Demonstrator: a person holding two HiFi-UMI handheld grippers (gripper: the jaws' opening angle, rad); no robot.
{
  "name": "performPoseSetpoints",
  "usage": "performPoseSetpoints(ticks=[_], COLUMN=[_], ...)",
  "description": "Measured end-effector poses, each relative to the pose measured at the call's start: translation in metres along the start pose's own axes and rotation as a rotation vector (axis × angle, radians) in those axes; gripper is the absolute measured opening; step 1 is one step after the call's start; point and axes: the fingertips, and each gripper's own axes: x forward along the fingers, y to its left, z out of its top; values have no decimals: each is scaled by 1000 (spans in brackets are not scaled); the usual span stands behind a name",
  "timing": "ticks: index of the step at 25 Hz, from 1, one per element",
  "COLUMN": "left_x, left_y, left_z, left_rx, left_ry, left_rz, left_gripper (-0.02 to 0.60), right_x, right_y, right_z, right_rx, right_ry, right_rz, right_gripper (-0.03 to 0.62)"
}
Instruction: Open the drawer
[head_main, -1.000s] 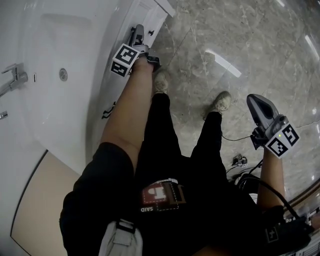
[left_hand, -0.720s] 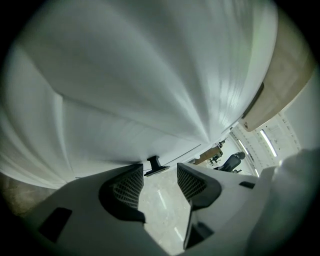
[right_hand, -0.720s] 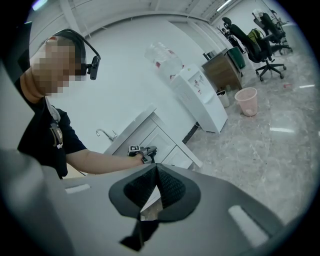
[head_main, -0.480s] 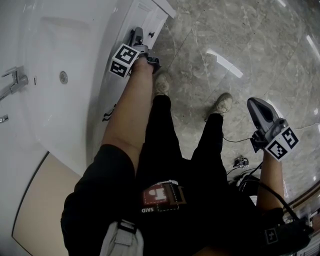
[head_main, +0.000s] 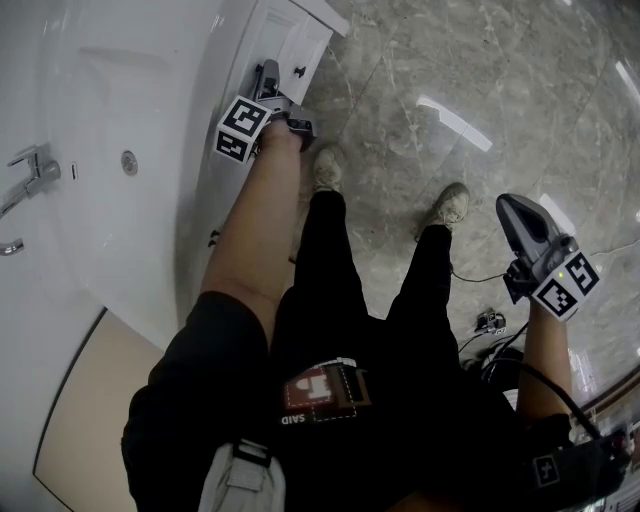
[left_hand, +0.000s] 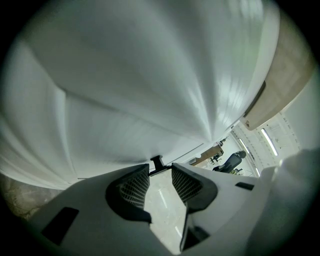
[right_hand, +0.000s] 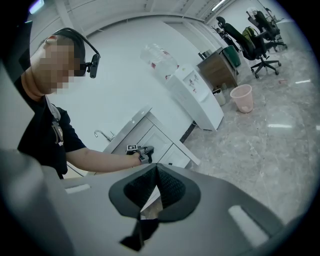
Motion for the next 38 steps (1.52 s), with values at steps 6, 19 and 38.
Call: performPoseSetpoints(ticks=[6,19,38], left_x=[0,-5,-24], left_y=[0,-6,-31], left_z=[0,-18,-82], left_rx=[-1,-13,-69], left_ry=[5,3,6], left_rz=[3,-3,-23], left_gripper=[140,140,140], right_x=[-4,-12,-60], right_y=[-4,-11,-25], right_z=[-3,-8,-27], right_rx=[11,34,57], right_ry=[-6,-35,-100], right_rz=[-4,-7,-36], right_gripper=[-5,-5,-5])
